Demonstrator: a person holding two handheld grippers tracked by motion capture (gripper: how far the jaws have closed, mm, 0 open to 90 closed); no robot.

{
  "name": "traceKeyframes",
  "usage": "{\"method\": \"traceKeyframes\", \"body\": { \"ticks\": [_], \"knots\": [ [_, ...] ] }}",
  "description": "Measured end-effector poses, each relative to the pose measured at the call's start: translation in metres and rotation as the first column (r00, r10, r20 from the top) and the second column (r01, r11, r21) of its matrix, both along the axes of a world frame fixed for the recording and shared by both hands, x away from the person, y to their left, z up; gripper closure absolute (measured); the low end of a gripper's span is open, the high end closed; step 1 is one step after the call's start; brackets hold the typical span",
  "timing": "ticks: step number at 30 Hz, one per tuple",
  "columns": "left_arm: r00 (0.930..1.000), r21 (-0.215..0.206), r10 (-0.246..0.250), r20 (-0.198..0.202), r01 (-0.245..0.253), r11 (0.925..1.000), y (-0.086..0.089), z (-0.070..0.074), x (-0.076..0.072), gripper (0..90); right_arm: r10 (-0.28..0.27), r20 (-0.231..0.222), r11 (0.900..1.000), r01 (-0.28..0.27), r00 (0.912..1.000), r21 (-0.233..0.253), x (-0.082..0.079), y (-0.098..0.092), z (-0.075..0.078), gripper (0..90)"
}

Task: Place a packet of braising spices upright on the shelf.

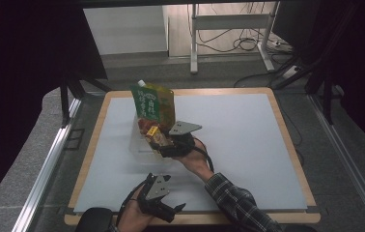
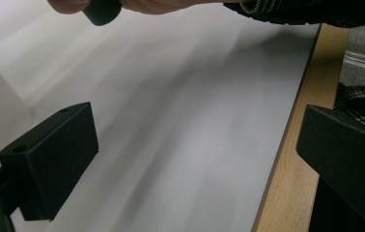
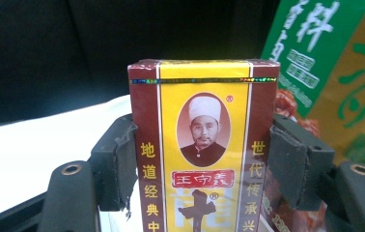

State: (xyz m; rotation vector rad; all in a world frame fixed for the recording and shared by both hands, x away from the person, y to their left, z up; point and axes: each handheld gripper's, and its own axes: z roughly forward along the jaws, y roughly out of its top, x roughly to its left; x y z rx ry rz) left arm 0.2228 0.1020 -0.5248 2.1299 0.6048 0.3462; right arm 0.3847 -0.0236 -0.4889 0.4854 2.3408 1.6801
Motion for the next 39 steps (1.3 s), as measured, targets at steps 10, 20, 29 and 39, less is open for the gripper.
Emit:
{"method": "traceKeyframes", "body": {
  "ticks": [10,20,29,39],
  "knots": [
    [1.0000,0.005,-0.008,-0.002,0.008,1.0000,-0.002,-0.001,0.000,1.0,-0.013,-0.054,0.999,0.015,0.9985,0.029,0.001,-0.013,-0.006,33.3],
    [1.0000,0.003,-0.005,-0.001,0.005,1.0000,-0.001,-0.001,0.000,1.0,-0.025,-0.051,0.999,0.024,0.9984,-0.029,0.001,-0.012,-0.001,30.8],
    [1.0000,0.001,-0.003,0.000,0.003,1.0000,-0.001,0.000,0.000,1.1,-0.004,-0.009,0.997,0.004,0.9999,-0.079,-0.001,-0.014,0.015,19.1],
    [1.0000,-0.001,0.001,0.000,-0.001,1.0000,-0.001,0.000,0.000,1.0,-0.010,-0.041,0.991,0.005,0.9991,-0.131,-0.003,-0.024,0.024,12.9]
  ]
}}
